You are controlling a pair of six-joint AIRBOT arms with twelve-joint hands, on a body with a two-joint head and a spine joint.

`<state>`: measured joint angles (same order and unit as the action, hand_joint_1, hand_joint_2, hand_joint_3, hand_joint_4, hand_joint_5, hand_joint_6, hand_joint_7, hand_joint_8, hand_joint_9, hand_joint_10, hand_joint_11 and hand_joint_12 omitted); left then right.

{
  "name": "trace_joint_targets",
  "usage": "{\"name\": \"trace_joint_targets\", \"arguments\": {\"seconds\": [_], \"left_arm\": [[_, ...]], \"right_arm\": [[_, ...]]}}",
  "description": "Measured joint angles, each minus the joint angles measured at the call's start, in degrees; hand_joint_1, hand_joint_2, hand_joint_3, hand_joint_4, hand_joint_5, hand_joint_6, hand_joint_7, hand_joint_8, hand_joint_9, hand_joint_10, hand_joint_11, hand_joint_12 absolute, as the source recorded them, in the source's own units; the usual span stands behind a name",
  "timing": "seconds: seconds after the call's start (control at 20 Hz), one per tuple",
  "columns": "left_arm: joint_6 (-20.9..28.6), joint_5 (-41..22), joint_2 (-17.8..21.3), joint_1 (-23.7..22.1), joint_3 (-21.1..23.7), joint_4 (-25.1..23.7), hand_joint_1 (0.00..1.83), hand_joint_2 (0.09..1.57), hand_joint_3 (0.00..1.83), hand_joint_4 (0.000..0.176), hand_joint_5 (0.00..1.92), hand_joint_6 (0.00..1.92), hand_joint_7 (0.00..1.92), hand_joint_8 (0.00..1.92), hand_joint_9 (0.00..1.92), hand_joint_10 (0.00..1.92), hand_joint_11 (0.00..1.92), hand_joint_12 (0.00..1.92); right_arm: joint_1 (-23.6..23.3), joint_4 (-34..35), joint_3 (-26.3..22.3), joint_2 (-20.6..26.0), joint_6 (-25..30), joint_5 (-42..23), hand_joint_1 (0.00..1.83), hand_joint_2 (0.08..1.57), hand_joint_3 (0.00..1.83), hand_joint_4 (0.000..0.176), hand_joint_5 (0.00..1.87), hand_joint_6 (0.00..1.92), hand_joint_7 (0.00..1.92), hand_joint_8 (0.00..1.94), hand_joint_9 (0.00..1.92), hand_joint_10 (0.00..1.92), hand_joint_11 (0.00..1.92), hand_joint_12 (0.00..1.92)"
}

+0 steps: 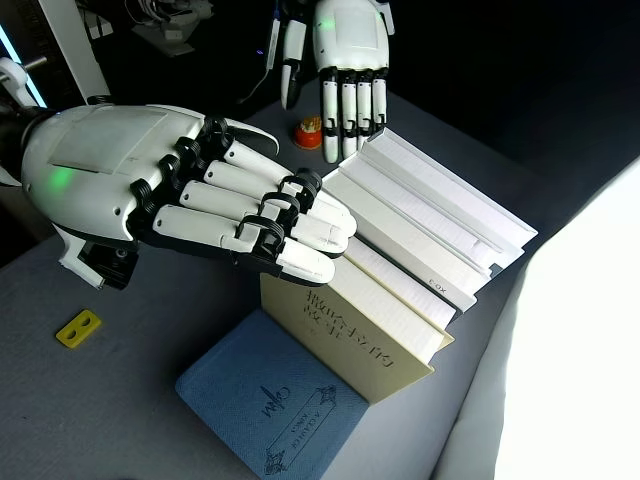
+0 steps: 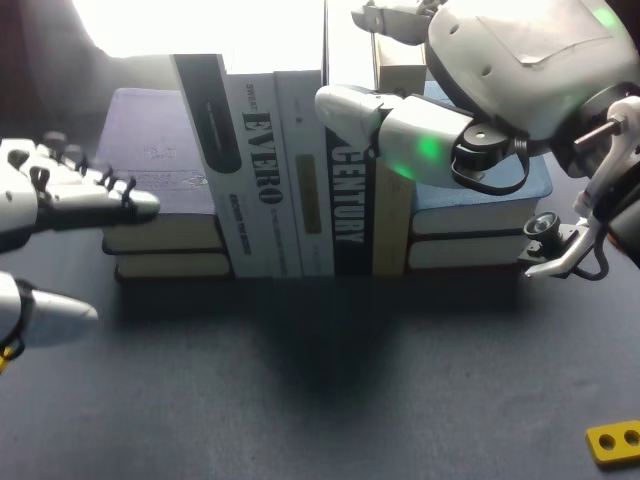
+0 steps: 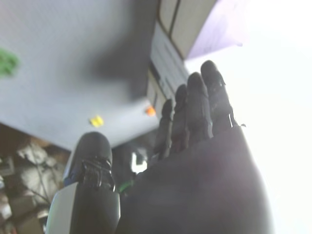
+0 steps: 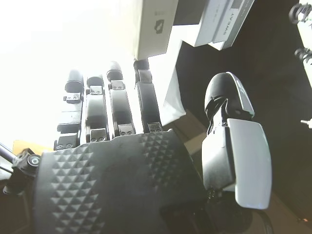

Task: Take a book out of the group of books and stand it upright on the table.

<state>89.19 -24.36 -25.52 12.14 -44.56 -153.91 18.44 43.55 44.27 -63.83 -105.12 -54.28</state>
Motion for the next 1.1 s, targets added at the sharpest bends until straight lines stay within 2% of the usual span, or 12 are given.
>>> {"name": "trace_joint_targets", "arguments": {"seconds": [0.15,0.3,0.35,0.5,0.6,0.65,0.8,0.9,0.95,1.0,1.05,1.1], "left_arm": [[6.08,-2.05,-0.02,-4.96,0.33,-7.37,0.20,1.37,0.00,0.013,0.03,0.00,0.09,0.00,0.07,0.00,0.00,0.35],[6.93,-4.96,-0.02,-4.94,-0.44,-7.26,0.16,1.37,0.00,0.011,0.02,0.01,0.09,0.00,0.08,0.00,0.00,0.40],[6.93,-6.12,-0.02,-4.94,-0.39,-7.26,0.16,1.37,0.00,0.022,0.04,0.02,0.11,0.01,0.08,0.00,0.00,0.40],[6.99,-7.21,-0.02,-4.94,0.22,-7.74,0.19,1.36,0.00,0.026,0.07,0.01,0.11,0.00,0.08,0.00,0.00,0.42],[7.13,-7.72,-0.02,-4.94,0.33,-8.22,0.19,1.36,0.00,0.018,0.04,0.00,0.10,0.00,0.08,0.00,0.00,0.42],[7.13,-7.78,-0.02,-4.94,0.35,-8.76,0.20,1.36,0.00,0.017,0.04,0.00,0.11,0.00,0.09,0.00,0.00,0.42],[7.30,-8.35,0.00,-4.94,0.72,-10.21,0.16,1.37,0.00,0.013,0.05,0.01,0.10,0.00,0.08,0.00,0.00,0.38],[7.32,-8.72,-0.02,-4.94,1.07,-10.19,0.18,1.36,0.00,0.015,0.03,0.00,0.10,0.00,0.09,0.00,0.00,0.34],[7.37,-9.07,-0.02,-5.27,1.31,-10.34,0.22,1.36,0.00,0.020,0.04,0.00,0.11,0.00,0.09,0.00,0.00,0.34],[7.50,-9.38,-0.02,-5.42,1.29,-10.43,0.17,1.37,0.00,0.011,0.02,0.00,0.10,0.00,0.09,0.00,0.00,0.35],[7.78,-9.64,-0.02,-5.53,1.42,-10.49,0.19,1.36,0.00,0.016,0.03,0.01,0.09,0.00,0.09,0.00,0.00,0.37],[7.80,-10.21,-0.02,-5.55,1.42,-10.51,0.17,1.36,0.00,0.016,0.03,0.00,0.08,0.00,0.10,0.00,0.00,0.36]], "right_arm": [[0.02,-0.39,0.24,-0.66,0.52,0.39,0.00,1.18,0.00,0.037,0.57,0.01,0.13,0.00,0.06,0.01,0.00,0.20],[0.09,-0.87,0.42,-1.27,0.87,0.79,0.00,1.18,0.00,0.034,0.56,0.00,0.13,0.00,0.05,0.00,0.00,0.18],[0.33,-0.94,0.55,-1.42,0.98,1.31,0.00,1.19,0.00,0.025,0.56,0.00,0.13,0.00,0.05,0.00,0.00,0.14],[1.22,-0.92,0.52,-1.79,1.16,2.29,0.00,1.21,0.00,0.013,0.58,0.01,0.14,0.00,0.05,0.00,0.00,0.05],[1.90,-0.87,0.52,-1.77,1.25,2.25,0.00,1.21,0.00,0.026,0.59,0.00,0.14,0.00,0.07,0.00,0.00,0.15],[1.90,-0.85,0.46,-1.77,1.20,2.21,0.03,1.21,0.00,0.019,0.60,0.00,0.13,0.00,0.07,0.00,0.00,0.13],[2.36,-1.09,-0.39,-1.77,-1.05,1.77,0.04,1.20,0.00,0.024,0.63,0.01,0.16,0.01,0.06,0.00,0.00,0.14],[2.89,-1.14,-1.64,-1.46,-3.32,0.81,0.03,1.21,0.00,0.011,0.62,0.00,0.17,0.01,0.07,0.00,0.00,0.18],[2.97,-1.11,-2.36,-1.29,-4.02,0.35,0.02,1.21,0.00,0.012,0.62,0.00,0.17,0.00,0.07,0.00,0.00,0.18],[2.99,-1.11,-3.02,-0.92,-4.31,0.22,0.00,1.21,0.00,0.022,0.60,0.00,0.16,0.00,0.06,0.00,0.00,0.18],[3.28,-1.16,-3.54,-0.63,-4.39,-0.11,0.00,1.20,0.00,0.033,0.59,0.00,0.12,0.00,0.02,0.00,0.00,0.07],[3.30,-0.94,-3.96,-0.42,-4.39,-0.11,0.00,1.20,0.00,0.028,0.60,0.01,0.12,0.00,0.02,0.00,0.00,0.04]]}}
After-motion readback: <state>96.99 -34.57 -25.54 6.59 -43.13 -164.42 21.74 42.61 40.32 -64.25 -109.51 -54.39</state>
